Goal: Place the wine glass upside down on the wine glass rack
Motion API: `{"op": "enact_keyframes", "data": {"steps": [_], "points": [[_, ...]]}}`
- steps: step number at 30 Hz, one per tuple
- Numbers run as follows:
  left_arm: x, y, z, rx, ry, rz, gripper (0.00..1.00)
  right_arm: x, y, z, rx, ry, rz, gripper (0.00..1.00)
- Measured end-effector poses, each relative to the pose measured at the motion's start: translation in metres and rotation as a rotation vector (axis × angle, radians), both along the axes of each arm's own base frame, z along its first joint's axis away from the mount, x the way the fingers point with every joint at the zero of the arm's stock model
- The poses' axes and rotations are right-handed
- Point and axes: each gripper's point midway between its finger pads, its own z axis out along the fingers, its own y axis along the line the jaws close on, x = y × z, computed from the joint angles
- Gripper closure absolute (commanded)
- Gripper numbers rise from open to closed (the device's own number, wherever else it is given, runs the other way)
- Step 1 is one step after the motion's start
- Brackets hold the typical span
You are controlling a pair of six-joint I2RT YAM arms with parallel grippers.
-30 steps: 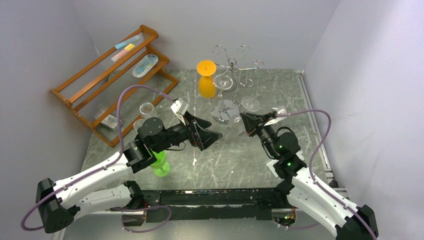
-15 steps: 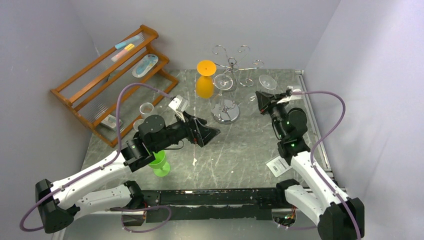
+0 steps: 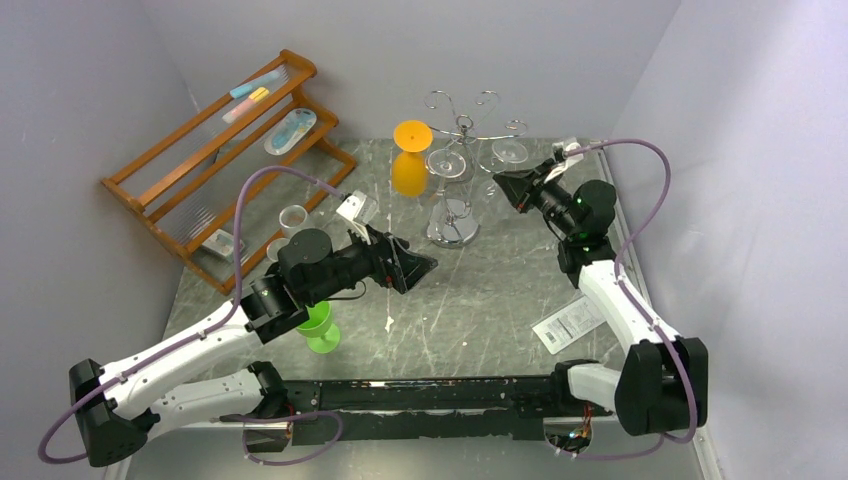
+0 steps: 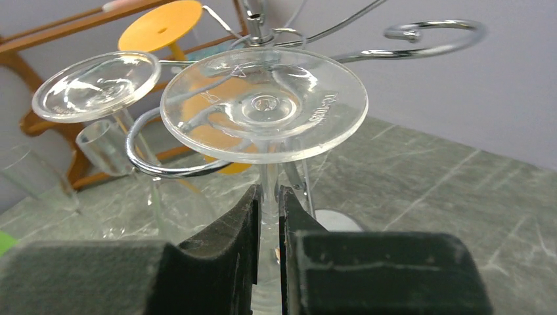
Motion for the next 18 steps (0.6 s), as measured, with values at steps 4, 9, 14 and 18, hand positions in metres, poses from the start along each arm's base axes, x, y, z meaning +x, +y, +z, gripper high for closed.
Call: {"op": "enact_keyframes", "data": {"steps": [4,9,14,18], "points": [[0.000,0.000,0.000,0.005,-0.002,0.000,0.05,0.002,0.012,-0.002,-0.020,0.003,0.084,1.00],[0.001,0.000,0.004,0.001,-0.009,0.001,0.05,0.005,0.021,-0.010,-0.026,0.019,0.157,1.00],[0.001,0.000,0.004,0.002,-0.009,0.001,0.05,0.002,0.028,-0.012,-0.026,0.023,0.222,1.00],[0.001,0.000,0.004,0.002,-0.008,0.001,0.06,-0.003,0.034,-0.006,-0.029,0.002,0.270,1.00]]}}
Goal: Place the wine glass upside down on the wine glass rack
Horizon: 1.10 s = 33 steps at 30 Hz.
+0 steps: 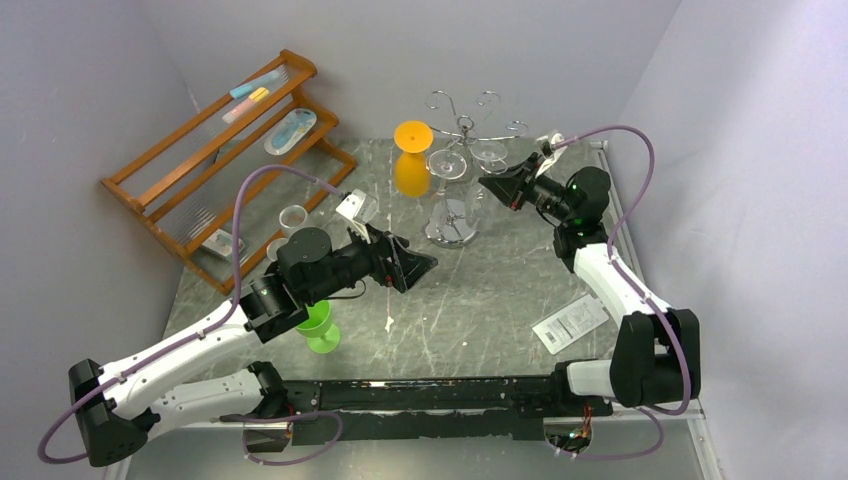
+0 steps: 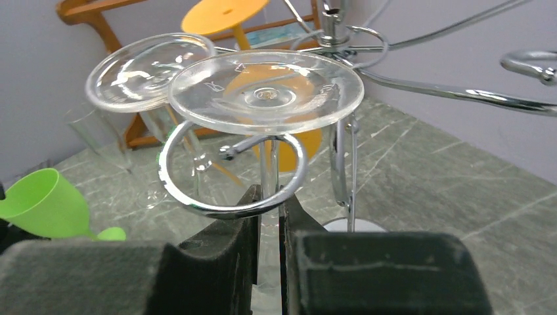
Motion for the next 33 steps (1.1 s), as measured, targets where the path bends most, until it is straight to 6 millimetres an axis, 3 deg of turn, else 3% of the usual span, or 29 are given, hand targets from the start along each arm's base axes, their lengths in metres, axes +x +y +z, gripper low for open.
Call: {"op": "enact_keyframes", "data": {"steps": [19,27,33], "points": [[0.000,0.001,-0.004,0.013,0.009,0.002,0.06,-0.022,0.012,0.016,0.008,-0.078,0.129,1.00],[0.002,0.005,-0.002,0.011,0.005,0.028,0.06,-0.033,0.005,0.020,0.030,-0.103,0.069,1.00],[0.003,0.006,-0.003,0.014,0.007,0.033,0.06,-0.029,-0.006,0.030,0.050,-0.127,-0.031,1.00]]}}
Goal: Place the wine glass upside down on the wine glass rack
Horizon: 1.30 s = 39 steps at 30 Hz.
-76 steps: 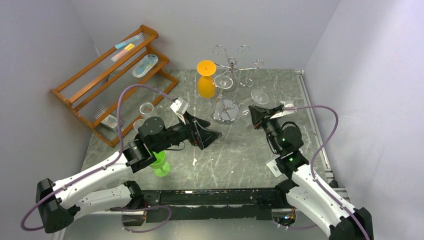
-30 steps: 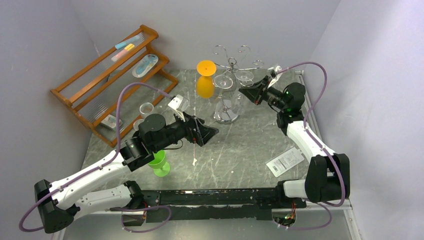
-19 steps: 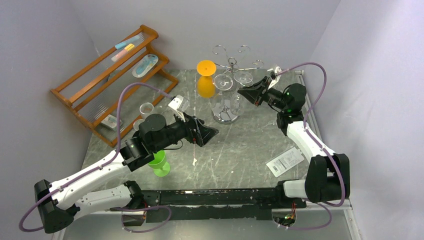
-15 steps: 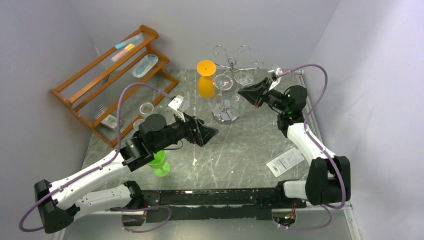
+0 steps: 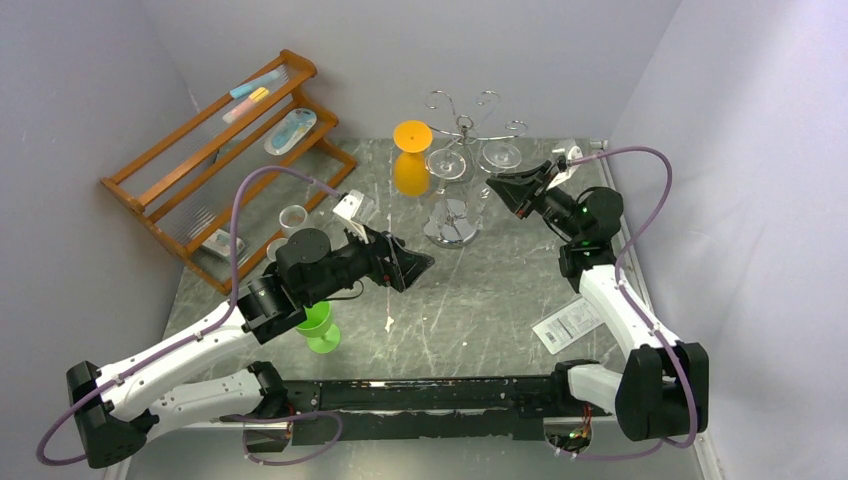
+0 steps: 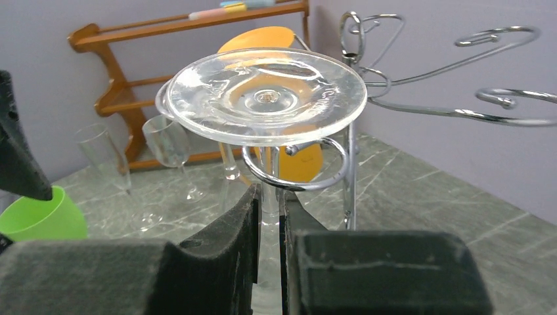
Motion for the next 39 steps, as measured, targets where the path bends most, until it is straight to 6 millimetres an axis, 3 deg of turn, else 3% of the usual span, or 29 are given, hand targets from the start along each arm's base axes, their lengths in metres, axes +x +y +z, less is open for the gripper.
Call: {"op": "enact_keyframes", "data": {"steps": [7,13,22,25,32,39], "points": [[0.000,0.001,-0.003,0.011,0.008,0.002,0.06,0.014,-0.012,-0.007,0.010,0.036,-0.108,1.00],[0.001,0.005,-0.008,0.031,0.018,0.020,0.06,0.026,-0.015,-0.029,0.003,0.120,-0.139,0.96],[0.007,0.014,-0.004,0.068,0.006,0.070,0.06,0.028,-0.015,-0.035,0.004,0.139,-0.148,0.62],[0.009,0.018,-0.002,0.086,0.003,0.089,0.06,0.028,-0.017,-0.036,0.003,0.143,-0.157,0.55],[0.014,0.034,0.012,0.142,-0.001,0.154,0.05,0.019,-0.020,-0.034,0.010,0.146,-0.172,0.45],[0.010,0.065,0.018,0.261,0.036,0.229,0.04,-0.005,-0.026,-0.028,0.085,0.161,-0.201,0.44]]}}
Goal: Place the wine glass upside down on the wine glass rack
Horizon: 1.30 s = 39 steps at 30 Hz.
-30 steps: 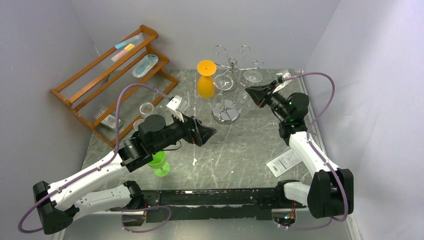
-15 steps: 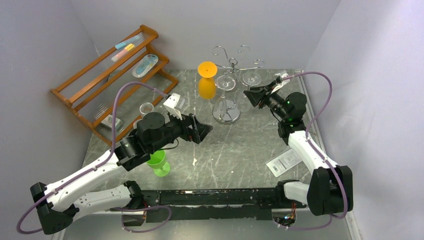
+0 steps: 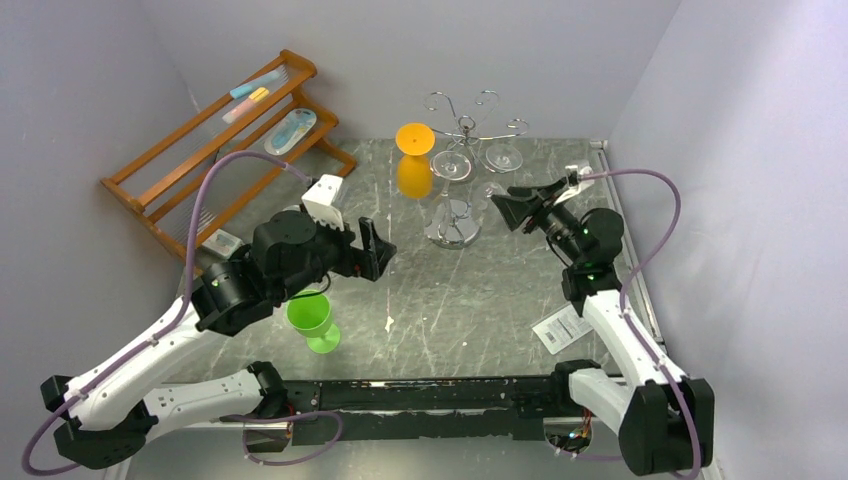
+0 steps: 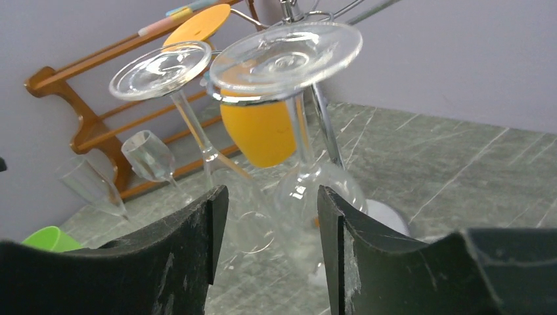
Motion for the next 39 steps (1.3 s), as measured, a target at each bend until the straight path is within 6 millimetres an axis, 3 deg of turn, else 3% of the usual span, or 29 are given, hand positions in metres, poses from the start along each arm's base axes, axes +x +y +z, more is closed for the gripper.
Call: {"op": "enact_keyframes", "data": {"steps": [7,11,14,24,31,35,39], "points": [[-0.014,0.039,-0.033,0.160,0.122,0.082,0.05,-0.022,-0.011,-0.001,0.099,0.067,-0.068,0.44],[-0.029,0.057,-0.053,0.220,0.209,0.100,0.18,-0.035,-0.022,0.003,0.169,0.095,-0.134,0.44],[-0.039,0.066,-0.067,0.250,0.268,0.112,0.21,-0.044,-0.029,0.000,0.226,0.131,-0.178,0.44],[-0.056,0.089,-0.148,0.491,0.483,0.189,0.35,-0.047,-0.039,-0.046,0.315,0.362,-0.274,0.45],[-0.060,0.092,-0.178,0.557,0.538,0.196,0.63,-0.044,-0.041,-0.073,0.327,0.471,-0.308,0.45],[-0.058,0.087,-0.184,0.568,0.546,0.191,0.89,-0.043,-0.041,-0.085,0.330,0.524,-0.322,0.45],[-0.055,0.083,-0.186,0.583,0.543,0.174,0.95,-0.043,-0.042,-0.093,0.353,0.573,-0.339,0.39]]}}
